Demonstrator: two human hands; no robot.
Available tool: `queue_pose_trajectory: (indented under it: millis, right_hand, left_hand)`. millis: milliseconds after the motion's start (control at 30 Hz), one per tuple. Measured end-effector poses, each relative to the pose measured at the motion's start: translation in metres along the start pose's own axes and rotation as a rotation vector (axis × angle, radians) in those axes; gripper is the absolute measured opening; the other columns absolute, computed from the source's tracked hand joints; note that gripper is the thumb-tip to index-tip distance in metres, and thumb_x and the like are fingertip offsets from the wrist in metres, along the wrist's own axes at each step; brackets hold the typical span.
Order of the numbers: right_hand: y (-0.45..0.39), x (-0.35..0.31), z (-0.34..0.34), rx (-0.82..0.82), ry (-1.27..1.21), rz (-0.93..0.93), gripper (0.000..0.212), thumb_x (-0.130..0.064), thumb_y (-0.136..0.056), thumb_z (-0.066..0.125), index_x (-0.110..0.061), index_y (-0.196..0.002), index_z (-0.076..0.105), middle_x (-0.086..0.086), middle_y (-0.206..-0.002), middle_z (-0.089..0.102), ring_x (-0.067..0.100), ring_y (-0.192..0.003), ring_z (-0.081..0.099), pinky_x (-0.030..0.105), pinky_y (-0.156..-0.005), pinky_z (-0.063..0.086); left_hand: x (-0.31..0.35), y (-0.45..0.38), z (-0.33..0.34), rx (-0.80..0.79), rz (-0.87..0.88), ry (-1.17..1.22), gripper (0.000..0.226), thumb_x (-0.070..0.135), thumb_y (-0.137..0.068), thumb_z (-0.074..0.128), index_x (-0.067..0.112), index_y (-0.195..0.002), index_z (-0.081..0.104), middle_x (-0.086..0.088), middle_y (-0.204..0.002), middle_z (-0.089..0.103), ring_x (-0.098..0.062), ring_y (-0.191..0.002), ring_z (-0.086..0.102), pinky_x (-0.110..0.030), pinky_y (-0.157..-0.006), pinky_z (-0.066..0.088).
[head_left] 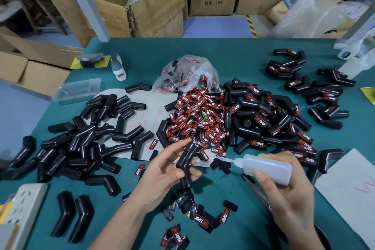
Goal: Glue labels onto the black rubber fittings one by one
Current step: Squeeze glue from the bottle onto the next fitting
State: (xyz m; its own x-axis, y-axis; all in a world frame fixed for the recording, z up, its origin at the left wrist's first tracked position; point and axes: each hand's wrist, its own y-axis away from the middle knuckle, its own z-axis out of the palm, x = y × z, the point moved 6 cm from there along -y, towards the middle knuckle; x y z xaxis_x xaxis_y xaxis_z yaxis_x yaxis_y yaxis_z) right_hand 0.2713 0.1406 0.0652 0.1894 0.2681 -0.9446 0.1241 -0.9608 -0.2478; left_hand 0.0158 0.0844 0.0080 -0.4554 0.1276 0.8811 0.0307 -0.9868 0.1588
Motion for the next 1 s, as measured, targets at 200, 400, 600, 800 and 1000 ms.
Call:
queue_pose_trajectory:
  millis: [200, 400, 600, 800, 1000]
  right_hand:
    - [-0.0002, 0.0, -0.001, 0.014, 0.008, -0.012, 0.022, -0.044, -0.082, 0.071, -0.047, -0.104, 0.067, -0.016, -0.099, 0.067, 0.005, -0.086, 0.067, 0.01, -0.071, 0.048]
    - [-0.0009, 0.0, 0.0, 0.011, 0.015, -0.013, 0.022, -0.043, -0.082, 0.07, -0.049, -0.104, 0.066, -0.018, -0.1, 0.067, 0.004, -0.088, 0.067, 0.009, -0.072, 0.048]
    - [-0.0004, 0.0004, -0.0003, 0.013, 0.016, -0.011, 0.023, -0.045, -0.082, 0.07, -0.051, -0.104, 0.066, -0.019, -0.101, 0.067, 0.005, -0.088, 0.068, 0.01, -0.071, 0.049]
    - [0.0002, 0.0016, -0.0007, 0.011, 0.007, -0.009, 0.022, -0.044, -0.082, 0.071, -0.047, -0.104, 0.066, -0.015, -0.1, 0.067, 0.006, -0.087, 0.067, 0.01, -0.07, 0.048]
    - [0.0006, 0.0008, 0.0013, -0.009, 0.017, -0.017, 0.023, -0.044, -0.083, 0.071, -0.046, -0.105, 0.067, -0.016, -0.1, 0.067, 0.007, -0.087, 0.067, 0.01, -0.07, 0.048]
  left_hand:
    - [0.0009, -0.0002, 0.001, -0.001, 0.005, 0.004, 0.069, 0.037, -0.079, 0.091, 0.032, -0.142, 0.064, -0.007, -0.116, 0.074, -0.029, -0.097, 0.077, -0.04, -0.091, 0.061]
    - [0.0005, -0.0003, 0.0006, 0.008, -0.003, 0.006, 0.071, 0.038, -0.076, 0.092, 0.031, -0.142, 0.065, -0.007, -0.114, 0.074, -0.031, -0.096, 0.077, -0.04, -0.09, 0.061]
    - [0.0004, -0.0005, -0.0001, 0.012, 0.0, 0.002, 0.071, 0.038, -0.078, 0.091, 0.03, -0.142, 0.064, -0.008, -0.115, 0.073, -0.031, -0.096, 0.077, -0.041, -0.091, 0.061]
    - [0.0017, -0.0008, 0.0009, 0.021, -0.002, -0.008, 0.074, 0.038, -0.073, 0.095, 0.03, -0.141, 0.066, -0.007, -0.114, 0.074, -0.032, -0.095, 0.077, -0.039, -0.09, 0.061]
    - [0.003, -0.0015, 0.0031, 0.03, 0.006, -0.021, 0.075, 0.039, -0.068, 0.098, 0.031, -0.136, 0.069, -0.005, -0.109, 0.074, -0.032, -0.091, 0.077, -0.039, -0.088, 0.061]
